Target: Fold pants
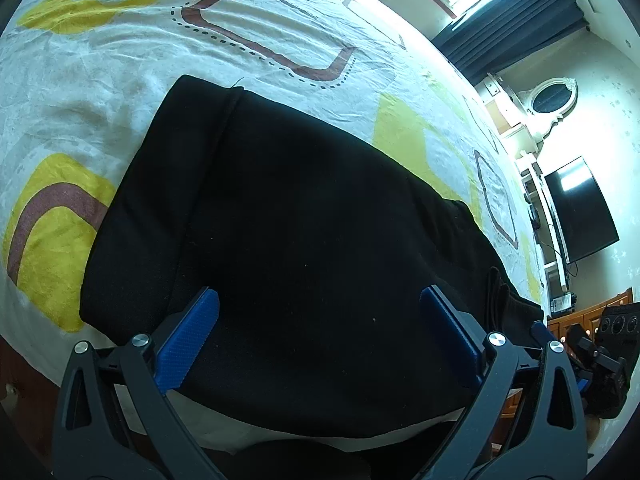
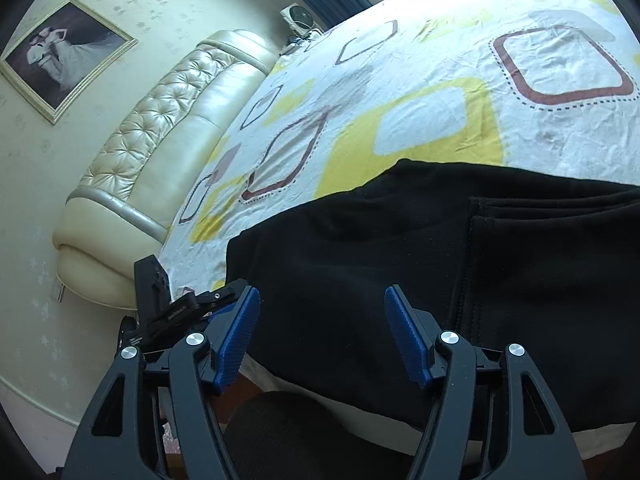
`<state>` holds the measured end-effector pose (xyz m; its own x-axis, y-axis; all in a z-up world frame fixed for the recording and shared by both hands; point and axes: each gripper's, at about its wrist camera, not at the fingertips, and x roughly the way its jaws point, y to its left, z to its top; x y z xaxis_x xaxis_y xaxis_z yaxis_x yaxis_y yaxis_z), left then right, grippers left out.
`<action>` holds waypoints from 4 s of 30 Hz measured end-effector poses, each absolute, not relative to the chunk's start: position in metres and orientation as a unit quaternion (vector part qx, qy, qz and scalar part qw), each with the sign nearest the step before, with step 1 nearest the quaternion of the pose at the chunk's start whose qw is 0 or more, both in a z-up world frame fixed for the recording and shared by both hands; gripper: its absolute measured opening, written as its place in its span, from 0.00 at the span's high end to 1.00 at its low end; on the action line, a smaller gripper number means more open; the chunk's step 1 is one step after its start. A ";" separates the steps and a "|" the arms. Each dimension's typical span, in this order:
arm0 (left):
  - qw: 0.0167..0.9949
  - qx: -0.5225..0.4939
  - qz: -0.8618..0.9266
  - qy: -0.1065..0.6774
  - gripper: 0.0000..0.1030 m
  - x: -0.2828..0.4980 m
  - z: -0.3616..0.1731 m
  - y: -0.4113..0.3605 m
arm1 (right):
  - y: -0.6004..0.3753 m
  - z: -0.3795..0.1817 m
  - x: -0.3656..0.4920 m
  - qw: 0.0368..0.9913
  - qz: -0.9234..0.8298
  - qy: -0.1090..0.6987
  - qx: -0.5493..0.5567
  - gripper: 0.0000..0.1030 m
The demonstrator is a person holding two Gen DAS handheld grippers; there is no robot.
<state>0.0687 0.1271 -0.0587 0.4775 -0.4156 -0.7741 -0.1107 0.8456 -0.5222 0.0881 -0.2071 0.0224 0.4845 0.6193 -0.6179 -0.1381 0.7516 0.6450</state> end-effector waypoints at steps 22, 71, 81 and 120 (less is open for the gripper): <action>0.781 -0.414 -0.106 0.455 0.03 0.061 -0.061 0.267 | -0.369 -0.002 0.046 0.861 0.023 0.395 0.320 0.36; 0.799 -0.292 -0.286 0.441 0.88 0.074 0.039 0.150 | -0.352 -0.011 0.051 0.844 0.065 0.402 0.348 0.32; 0.802 -0.171 -0.360 0.446 0.88 0.070 0.095 -0.034 | -0.370 0.004 0.047 0.848 0.053 0.372 0.373 0.32; 0.799 -0.225 -0.228 0.509 0.31 0.041 -0.034 -0.002 | -0.363 -0.041 0.063 0.784 0.081 0.497 0.362 0.36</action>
